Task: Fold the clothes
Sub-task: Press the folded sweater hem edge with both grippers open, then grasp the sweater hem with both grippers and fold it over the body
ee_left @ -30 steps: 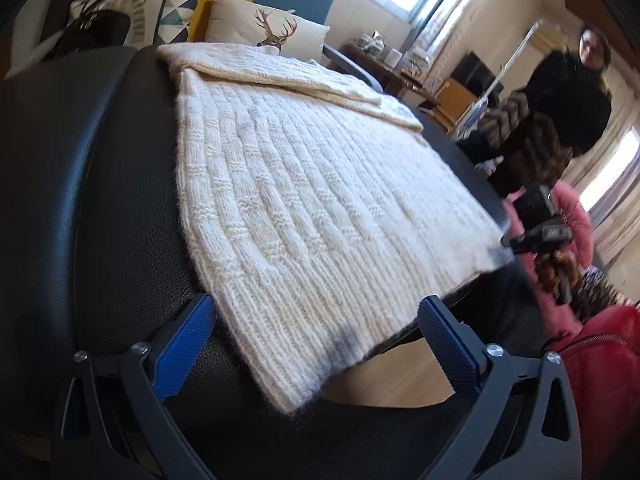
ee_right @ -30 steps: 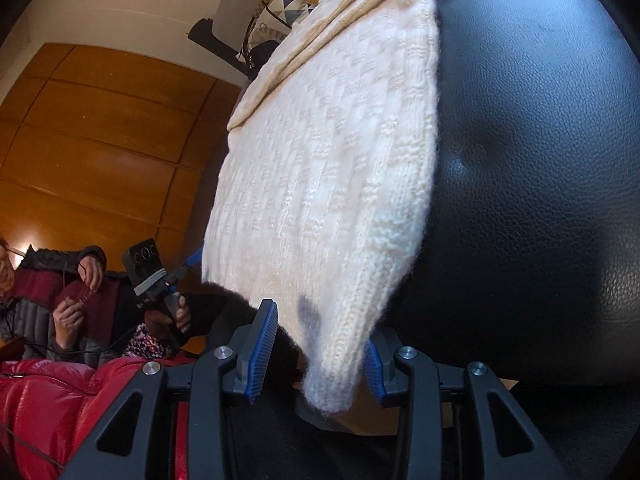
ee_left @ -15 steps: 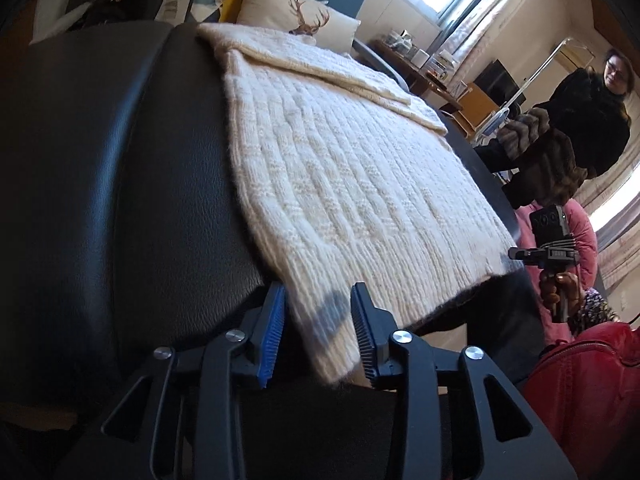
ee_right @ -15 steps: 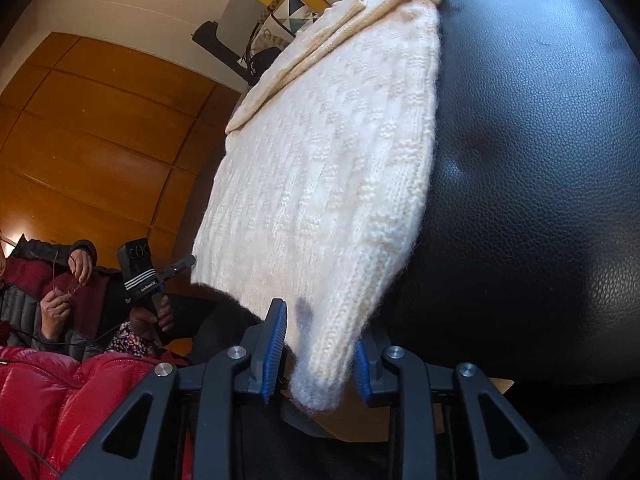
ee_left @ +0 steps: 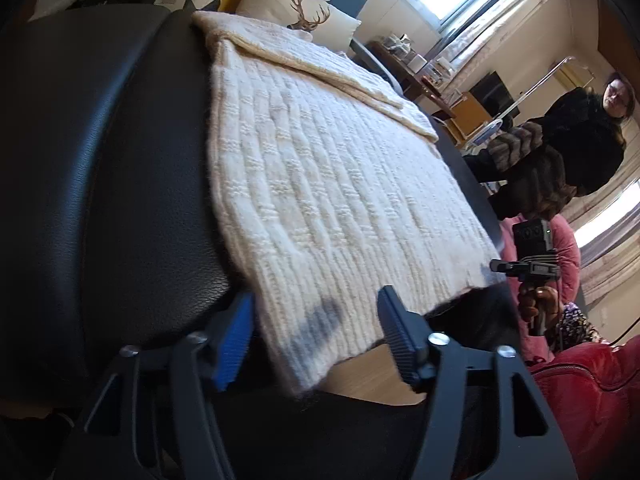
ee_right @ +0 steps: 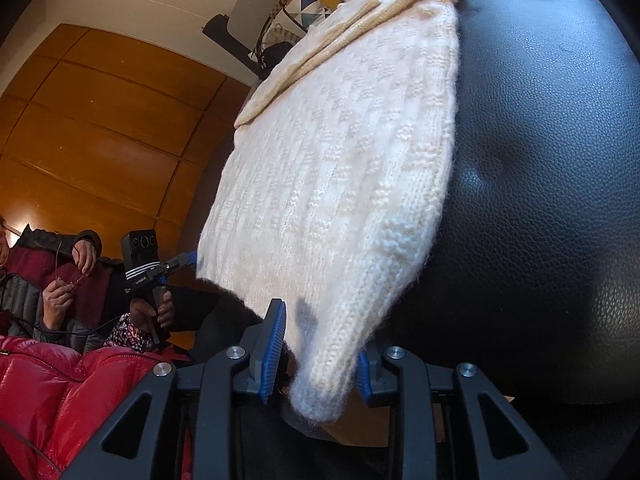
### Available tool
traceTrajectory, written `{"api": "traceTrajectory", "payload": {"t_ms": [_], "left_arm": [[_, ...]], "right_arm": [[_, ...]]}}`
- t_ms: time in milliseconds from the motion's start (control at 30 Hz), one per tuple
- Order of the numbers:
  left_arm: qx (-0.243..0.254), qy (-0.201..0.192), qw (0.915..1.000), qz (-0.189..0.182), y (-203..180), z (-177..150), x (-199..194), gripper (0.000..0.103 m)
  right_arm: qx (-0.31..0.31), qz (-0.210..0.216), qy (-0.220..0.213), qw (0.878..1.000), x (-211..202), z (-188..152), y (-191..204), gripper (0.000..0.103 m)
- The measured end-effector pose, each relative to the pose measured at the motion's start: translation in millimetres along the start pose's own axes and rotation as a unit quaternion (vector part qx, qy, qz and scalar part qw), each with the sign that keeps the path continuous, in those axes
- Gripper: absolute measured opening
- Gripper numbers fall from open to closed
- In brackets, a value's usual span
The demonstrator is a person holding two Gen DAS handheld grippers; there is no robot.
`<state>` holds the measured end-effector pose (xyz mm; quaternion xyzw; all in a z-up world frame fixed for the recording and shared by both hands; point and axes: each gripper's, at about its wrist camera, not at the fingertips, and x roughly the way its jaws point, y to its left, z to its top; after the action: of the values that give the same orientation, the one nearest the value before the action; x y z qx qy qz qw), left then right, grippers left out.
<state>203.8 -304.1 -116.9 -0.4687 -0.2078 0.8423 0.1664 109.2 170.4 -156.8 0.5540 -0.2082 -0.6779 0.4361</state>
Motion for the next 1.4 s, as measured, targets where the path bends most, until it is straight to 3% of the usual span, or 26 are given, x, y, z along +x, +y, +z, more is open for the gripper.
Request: {"api": "traceTrajectory", "payload": {"t_ms": [133,167,200,300,567,733,900,1167,1400], "left_arm": [[-0.01,-0.004,0.9999,0.012,9,-1,-2,0.027],[-0.015,-0.004,0.9998,0.014,11,0,-2,0.019],[-0.017,-0.004,0.9998,0.014,13,0,-2,0.016],[-0.011,-0.002,0.9999,0.008,14,0,-2,0.009],[-0.038,-0.012,0.998,-0.05,15,-1,-7,0.006],[-0.085,-0.058,0.9883,-0.113,25,6,-29,0.006],[-0.097,-0.084,0.9799,-0.153,23,8,-38,0.006],[-0.103,-0.092,0.9753,-0.172,15,-4,-42,0.006],[-0.108,-0.078,0.9775,-0.163,20,-7,-36,0.006]], "right_arm": [[0.001,-0.01,-0.001,1.0,-3,-1,0,0.026],[-0.001,-0.019,-0.002,1.0,-4,-1,1,0.02],[-0.003,-0.032,0.0,0.999,-5,-1,0,0.008],[0.013,-0.036,-0.001,0.999,-8,-1,-5,0.006],[0.047,0.009,-0.035,0.998,-22,-1,-6,0.006],[0.038,0.035,-0.048,0.997,-26,10,8,0.006],[0.024,0.04,-0.063,0.997,-32,17,22,0.006],[0.018,0.06,-0.074,0.995,-38,-2,31,0.005],[0.026,0.064,-0.075,0.995,-48,-13,23,0.005]]}}
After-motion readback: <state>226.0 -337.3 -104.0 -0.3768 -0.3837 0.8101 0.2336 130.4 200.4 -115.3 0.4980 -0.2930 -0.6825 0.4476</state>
